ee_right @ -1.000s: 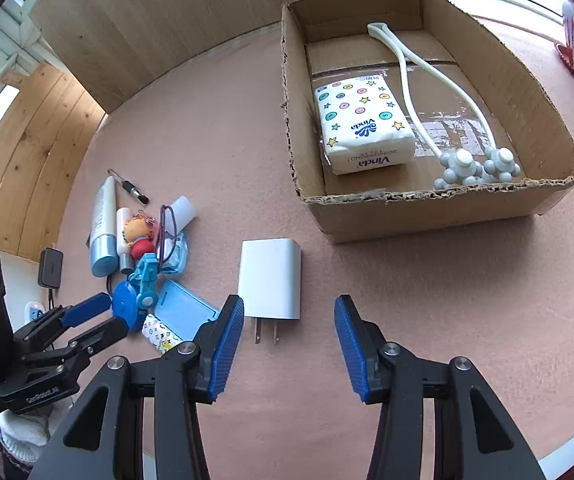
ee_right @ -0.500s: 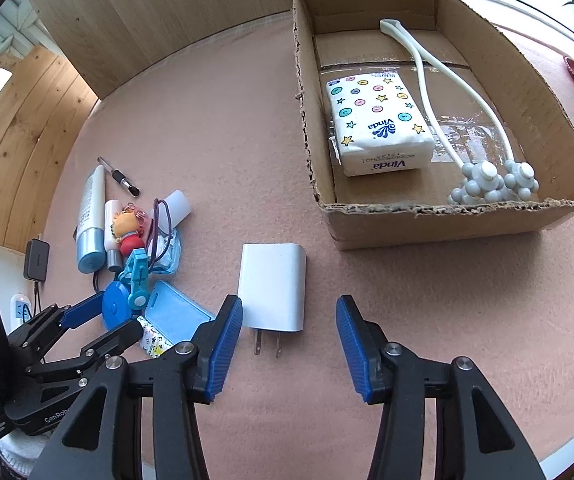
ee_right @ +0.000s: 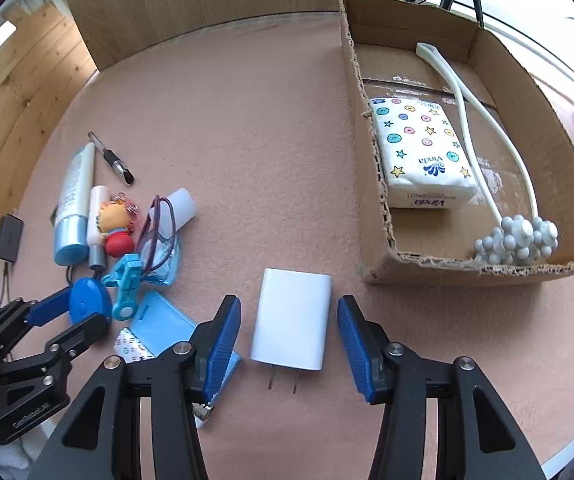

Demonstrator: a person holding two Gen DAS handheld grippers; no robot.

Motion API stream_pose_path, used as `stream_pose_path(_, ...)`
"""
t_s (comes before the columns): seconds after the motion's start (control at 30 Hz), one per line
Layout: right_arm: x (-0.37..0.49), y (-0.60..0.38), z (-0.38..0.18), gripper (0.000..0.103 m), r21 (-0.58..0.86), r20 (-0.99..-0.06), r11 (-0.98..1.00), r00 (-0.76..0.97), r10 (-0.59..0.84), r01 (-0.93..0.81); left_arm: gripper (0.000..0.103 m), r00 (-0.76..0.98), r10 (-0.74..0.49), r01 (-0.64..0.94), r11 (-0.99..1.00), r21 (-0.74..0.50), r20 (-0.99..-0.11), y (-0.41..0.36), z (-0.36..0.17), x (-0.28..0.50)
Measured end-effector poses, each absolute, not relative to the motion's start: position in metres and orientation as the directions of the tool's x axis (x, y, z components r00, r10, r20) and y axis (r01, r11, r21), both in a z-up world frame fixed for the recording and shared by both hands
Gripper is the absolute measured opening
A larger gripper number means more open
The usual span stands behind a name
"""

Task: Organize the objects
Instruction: 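Set the white charger down and regrasp it with the right gripper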

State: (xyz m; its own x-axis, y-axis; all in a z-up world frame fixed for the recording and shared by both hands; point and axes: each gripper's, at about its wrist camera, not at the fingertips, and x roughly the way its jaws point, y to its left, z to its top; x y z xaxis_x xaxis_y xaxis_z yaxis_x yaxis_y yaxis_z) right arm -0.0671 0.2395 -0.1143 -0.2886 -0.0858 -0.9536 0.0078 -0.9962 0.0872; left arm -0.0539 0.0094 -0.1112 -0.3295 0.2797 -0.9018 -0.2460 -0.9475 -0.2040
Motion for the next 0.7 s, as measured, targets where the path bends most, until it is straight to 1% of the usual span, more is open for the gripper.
stream_pose_path(0.07,-0.068,0.237,-0.116,0.047,0.064,-0.956,-0.998,-0.286,-0.067,0.021,0.06,-0.319,0.284,-0.247,-0.946,-0.21,-0.904,0.011,-0.112,-0.054)
stream_pose_path(0.23,-0.069,0.235,-0.12,0.045,0.035,-0.958,-0.999,-0.283,-0.043,0.032,0.06,-0.331,0.264,-0.257,-0.949,-0.182,-0.906,0.013,-0.112,-0.052)
stream_pose_path(0.3,-0.068,0.236,-0.12,0.042,0.035,-0.957,-0.999,-0.287,-0.041,0.029,0.06,-0.334,0.259,-0.258,-0.95,-0.177,-0.906,0.019,-0.113,-0.054)
stream_pose_path(0.37,-0.068,0.238,-0.119,0.034,0.032,-0.956,-0.999,-0.291,-0.039,0.03,0.056,-0.333,0.253,-0.265,-0.949,-0.168,-0.908,0.02,-0.113,-0.055)
stream_pose_path(0.43,-0.067,0.237,-0.119,0.032,0.03,-0.956,-0.999,-0.29,-0.04,0.04,0.054,-0.329,0.25,-0.271,-0.949,-0.163,-0.91,0.019,-0.112,-0.055)
stream_pose_path(0.6,-0.056,0.246,-0.116,0.032,0.062,-0.955,-0.998,-0.287,-0.068,0.03,0.054,-0.323,0.257,-0.273,-0.947,-0.17,-0.911,0.015,-0.111,-0.053)
stream_pose_path(0.7,-0.044,0.254,-0.112,0.032,0.106,-0.951,-0.994,-0.29,-0.106,0.017,0.054,-0.317,0.277,-0.252,-0.947,-0.201,-0.907,0.008,-0.11,-0.053)
